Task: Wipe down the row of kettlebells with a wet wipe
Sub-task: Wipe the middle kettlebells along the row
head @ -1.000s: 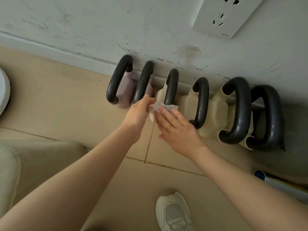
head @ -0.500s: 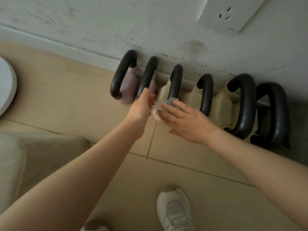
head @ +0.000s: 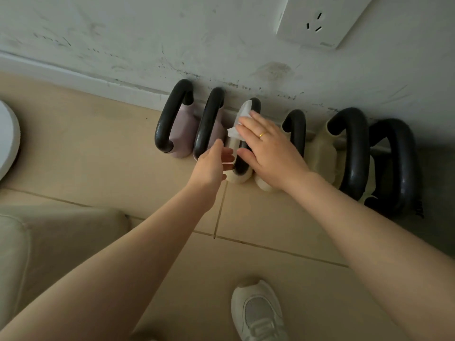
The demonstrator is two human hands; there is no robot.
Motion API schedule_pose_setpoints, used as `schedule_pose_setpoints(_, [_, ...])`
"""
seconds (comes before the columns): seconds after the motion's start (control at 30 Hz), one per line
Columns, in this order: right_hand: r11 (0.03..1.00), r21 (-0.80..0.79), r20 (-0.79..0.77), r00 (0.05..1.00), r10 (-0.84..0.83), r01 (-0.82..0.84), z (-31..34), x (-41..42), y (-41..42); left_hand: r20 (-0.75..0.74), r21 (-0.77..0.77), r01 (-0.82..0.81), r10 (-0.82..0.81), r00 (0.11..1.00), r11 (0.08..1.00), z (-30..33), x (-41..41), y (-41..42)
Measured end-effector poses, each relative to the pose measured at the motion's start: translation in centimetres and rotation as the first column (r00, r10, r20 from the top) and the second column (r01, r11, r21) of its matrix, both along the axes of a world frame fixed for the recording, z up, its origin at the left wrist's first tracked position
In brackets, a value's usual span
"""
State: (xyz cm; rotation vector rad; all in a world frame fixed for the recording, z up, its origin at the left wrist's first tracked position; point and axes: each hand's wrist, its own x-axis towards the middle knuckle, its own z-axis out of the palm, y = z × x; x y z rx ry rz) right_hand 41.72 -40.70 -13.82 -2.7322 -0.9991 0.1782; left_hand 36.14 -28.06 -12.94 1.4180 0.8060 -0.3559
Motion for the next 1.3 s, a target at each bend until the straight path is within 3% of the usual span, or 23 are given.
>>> schedule_pose_setpoints(0.2, [0.975,0.219,-0.096,0.995,-0.022,0.042,-0.3,-1.0,-0.3,0.055,0.068,0.137,-0.141,0.988,0.988,1.0,0.9,-0.5])
schedule_pose_setpoints(0.33, [0.991,0.119,-0.014,0.998,0.066,-0.064,-0.7,-0.4,-1.2,0.063,0.088,0.19,-0.195,0.979,0.978,1.3,1.3,-0.6])
schedule_pose_setpoints(0.5, [0.959,0.24,-0.209,0.973,-0.102,0.152,0.1,1.8,0.1,0.033,0.096,0.222,-0.226,0.973,0.97,1.2,1.7,0.1])
schedule_pose_setpoints(0.73, [0.988,0.156,-0.115,0.993,-0.002,0.02,0.0,2.3,-0.4,0.096,0.209,0.318,-0.343,0.934,0.925,0.6,2.0,0.2])
schedule_pose_setpoints(0.83, [0.989,0.11,-0.146,0.986,-0.085,0.101,0.1,5.1,0.4,0.069,0.22,0.333,-0.356,0.932,0.917,0.6,2.2,0.4])
schedule_pose_setpoints(1.0, [0.923,0.193,-0.382,0.892,-0.242,0.333,-0.1,6.5,2.0,0.06,0.207,0.348,-0.367,0.928,0.914,0.5,2.2,0.7])
schedule_pose_setpoints(1.17, [0.983,0.085,-0.172,0.975,-0.144,0.16,-0.3,5.8,1.8,0.057,0.195,0.35,-0.367,0.928,0.916,0.3,2.4,0.8])
schedule_pose_setpoints(1.3, [0.987,-0.038,-0.189,0.968,-0.163,0.158,0.8,7.0,3.0,0.058,0.177,0.351,-0.365,0.929,0.92,0.4,2.4,1.0])
